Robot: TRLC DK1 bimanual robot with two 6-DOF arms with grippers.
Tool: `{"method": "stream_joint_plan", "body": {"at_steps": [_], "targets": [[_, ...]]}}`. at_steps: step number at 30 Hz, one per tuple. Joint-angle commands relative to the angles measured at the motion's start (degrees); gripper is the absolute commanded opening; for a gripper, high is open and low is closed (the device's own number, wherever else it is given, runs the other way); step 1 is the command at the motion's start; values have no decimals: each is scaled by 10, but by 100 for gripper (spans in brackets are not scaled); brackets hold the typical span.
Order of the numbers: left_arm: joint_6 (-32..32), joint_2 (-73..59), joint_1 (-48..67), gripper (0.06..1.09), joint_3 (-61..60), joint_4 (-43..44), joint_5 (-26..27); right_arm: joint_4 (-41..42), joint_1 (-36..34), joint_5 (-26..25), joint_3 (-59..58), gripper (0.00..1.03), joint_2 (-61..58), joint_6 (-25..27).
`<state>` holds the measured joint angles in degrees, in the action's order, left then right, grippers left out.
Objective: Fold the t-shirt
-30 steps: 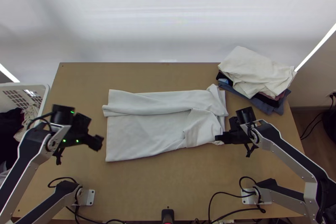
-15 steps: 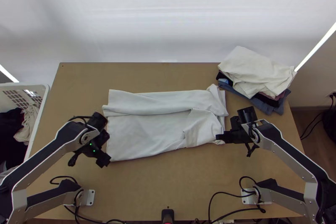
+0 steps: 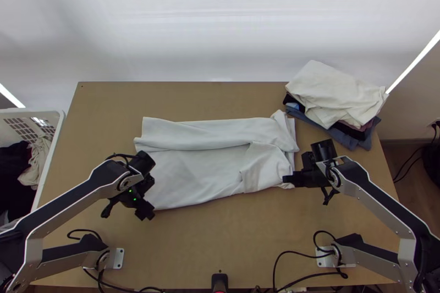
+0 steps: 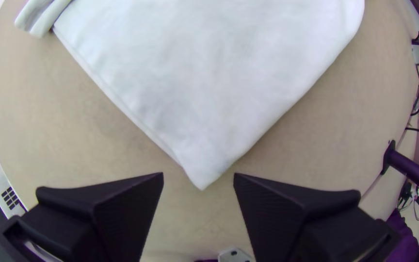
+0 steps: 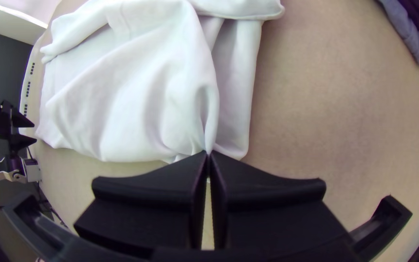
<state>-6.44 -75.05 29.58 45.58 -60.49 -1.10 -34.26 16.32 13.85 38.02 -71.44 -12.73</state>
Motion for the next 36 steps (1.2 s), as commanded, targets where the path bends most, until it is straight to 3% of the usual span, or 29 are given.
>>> {"method": "stream_joint_plan", "body": {"at_steps": [1, 2, 4, 19, 28, 36], "targets": [[13, -25, 7, 54, -22, 10, 9, 6, -1, -6, -1, 3, 15, 10], [13, -28, 7, 46, -26, 22, 10, 6, -1, -6, -1, 3, 17, 10], [14, -23, 11, 10, -37, 55, 15, 6, -2, -6, -1, 3, 19, 11], [-91, 6, -198, 10, -1, 64, 15, 5, -111, -5, -20, 3, 50, 105], [-31, 50, -170, 10, 119, 41, 18, -26, -54, -1, 47, 3, 121, 90], [6, 9, -164, 10, 236, 38, 17, -8, -59, 0, 140, 3, 46, 83]]}}
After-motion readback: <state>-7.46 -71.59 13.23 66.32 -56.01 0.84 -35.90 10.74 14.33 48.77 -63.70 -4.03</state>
